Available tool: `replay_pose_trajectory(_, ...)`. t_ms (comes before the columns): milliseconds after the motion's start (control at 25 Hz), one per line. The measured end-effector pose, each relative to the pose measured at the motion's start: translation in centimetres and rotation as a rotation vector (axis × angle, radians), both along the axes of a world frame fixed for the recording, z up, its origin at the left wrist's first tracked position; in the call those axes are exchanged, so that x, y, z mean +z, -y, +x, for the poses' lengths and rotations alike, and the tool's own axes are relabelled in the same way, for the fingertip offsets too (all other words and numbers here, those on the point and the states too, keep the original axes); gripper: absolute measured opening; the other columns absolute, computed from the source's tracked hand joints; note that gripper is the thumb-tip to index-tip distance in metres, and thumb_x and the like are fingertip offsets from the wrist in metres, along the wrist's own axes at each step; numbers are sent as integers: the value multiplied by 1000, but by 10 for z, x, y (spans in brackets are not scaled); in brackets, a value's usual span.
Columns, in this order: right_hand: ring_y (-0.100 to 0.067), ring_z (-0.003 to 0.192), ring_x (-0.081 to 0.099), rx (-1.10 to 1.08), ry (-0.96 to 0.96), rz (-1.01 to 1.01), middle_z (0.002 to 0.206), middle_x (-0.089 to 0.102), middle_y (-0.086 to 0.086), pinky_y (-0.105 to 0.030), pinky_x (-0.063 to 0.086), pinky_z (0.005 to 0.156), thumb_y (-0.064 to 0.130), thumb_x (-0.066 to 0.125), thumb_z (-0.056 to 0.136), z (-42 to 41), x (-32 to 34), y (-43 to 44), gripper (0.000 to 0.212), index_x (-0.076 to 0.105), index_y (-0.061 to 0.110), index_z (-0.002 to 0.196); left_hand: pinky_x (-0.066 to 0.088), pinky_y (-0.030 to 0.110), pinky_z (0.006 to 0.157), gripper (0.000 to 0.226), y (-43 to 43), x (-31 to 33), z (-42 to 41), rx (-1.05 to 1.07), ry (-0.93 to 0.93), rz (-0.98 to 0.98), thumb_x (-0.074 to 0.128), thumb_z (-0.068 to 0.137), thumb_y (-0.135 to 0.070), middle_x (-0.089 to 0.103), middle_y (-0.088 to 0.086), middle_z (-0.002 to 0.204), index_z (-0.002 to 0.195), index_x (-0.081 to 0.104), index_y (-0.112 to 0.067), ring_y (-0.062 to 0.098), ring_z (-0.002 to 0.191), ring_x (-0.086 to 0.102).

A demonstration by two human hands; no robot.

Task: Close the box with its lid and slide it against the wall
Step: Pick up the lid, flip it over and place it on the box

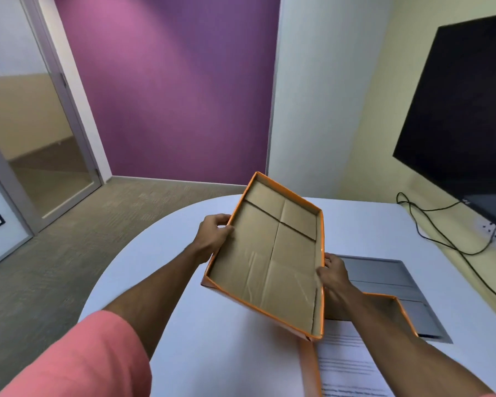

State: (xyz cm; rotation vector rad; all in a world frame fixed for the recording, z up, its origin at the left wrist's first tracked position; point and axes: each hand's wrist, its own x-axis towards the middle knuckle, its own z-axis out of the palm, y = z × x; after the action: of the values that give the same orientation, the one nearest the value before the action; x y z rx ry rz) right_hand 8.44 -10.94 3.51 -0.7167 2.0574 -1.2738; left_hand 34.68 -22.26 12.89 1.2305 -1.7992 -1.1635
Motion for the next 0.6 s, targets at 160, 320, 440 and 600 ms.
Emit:
replay_pose_trajectory(160, -38, 128, 48, -64, -233, 101, 141, 48, -22, -40, 44, 100, 11, 60, 92, -35, 41, -39, 55, 38, -2, 140, 57, 42, 89, 37, -56, 45, -65, -17, -70, -47, 52, 81, -5, 72, 7, 113, 113, 70, -11, 23, 100, 69)
replay_pose_trajectory(320, -34, 122, 52, -12, -190, -157, 129, 58, -18, -39, 43, 97, 34, 54, 96, -46, 104, -51, 47, 51, 3, 132, 56, 43, 93, 42, -112, 59, -129, 36, -78, -99, 60, 83, -9, 65, 10, 123, 125, 62, -6, 26, 105, 65)
replay_pose_trajectory(440, -22, 68, 51, 130, -83, -286, 68, 51, -5, -31, 37, 64, 44, 50, 96, -46, 150, -58, 40, 58, 10, 76, 53, 43, 99, 46, -150, 58, -168, 94, -88, -118, 65, 84, -12, 63, 10, 128, 129, 58, -5, 27, 114, 62)
replay_pose_trajectory(600, -17, 53, 36, 246, 0, -247, 61, 43, -5, -32, 30, 55, 38, 61, 91, -45, 177, -70, 39, 53, 14, 60, 53, 42, 97, 44, -181, 57, -195, 128, -74, -160, 69, 83, -18, 66, 12, 123, 124, 62, -5, 29, 111, 63)
